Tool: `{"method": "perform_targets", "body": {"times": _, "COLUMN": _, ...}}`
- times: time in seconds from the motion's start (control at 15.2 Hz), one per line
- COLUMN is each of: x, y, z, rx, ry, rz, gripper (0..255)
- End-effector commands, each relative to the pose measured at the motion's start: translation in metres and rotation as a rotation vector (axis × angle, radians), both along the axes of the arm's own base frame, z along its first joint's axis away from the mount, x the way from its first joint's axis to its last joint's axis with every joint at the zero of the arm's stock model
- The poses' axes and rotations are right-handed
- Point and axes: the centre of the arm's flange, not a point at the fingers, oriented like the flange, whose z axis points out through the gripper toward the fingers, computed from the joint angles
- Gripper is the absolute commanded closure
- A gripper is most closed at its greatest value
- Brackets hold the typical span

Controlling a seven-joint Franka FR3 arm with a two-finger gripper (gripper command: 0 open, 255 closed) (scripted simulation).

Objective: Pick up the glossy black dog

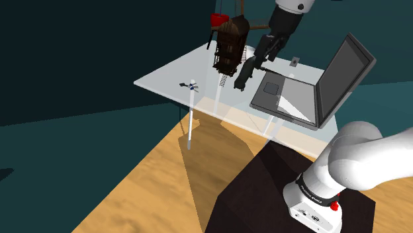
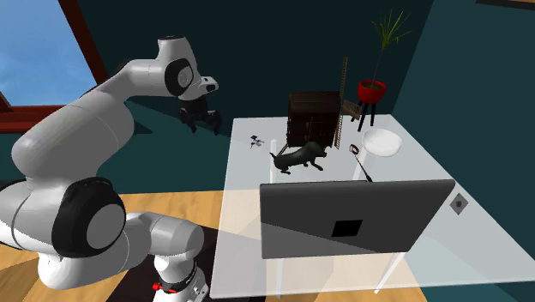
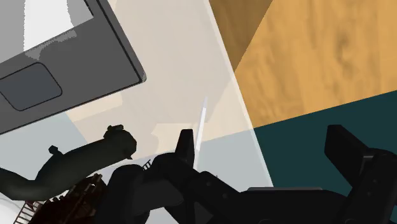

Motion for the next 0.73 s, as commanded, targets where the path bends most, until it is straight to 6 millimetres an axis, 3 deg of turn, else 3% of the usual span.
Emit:
{"method": "perform_targets", "body": {"times": 0.0, "x": 0.000, "y": 0.000, "z": 0.000, "rx": 0.000, "ry": 0.000, "rz": 0.000, "gripper": 0}}
{"method": "perform_targets", "body": {"times": 0.66, "x": 0.107, "y": -0.052, "z": -0.069, "rx": -0.015, "ry": 0.051, "rz": -0.319, "gripper": 0}}
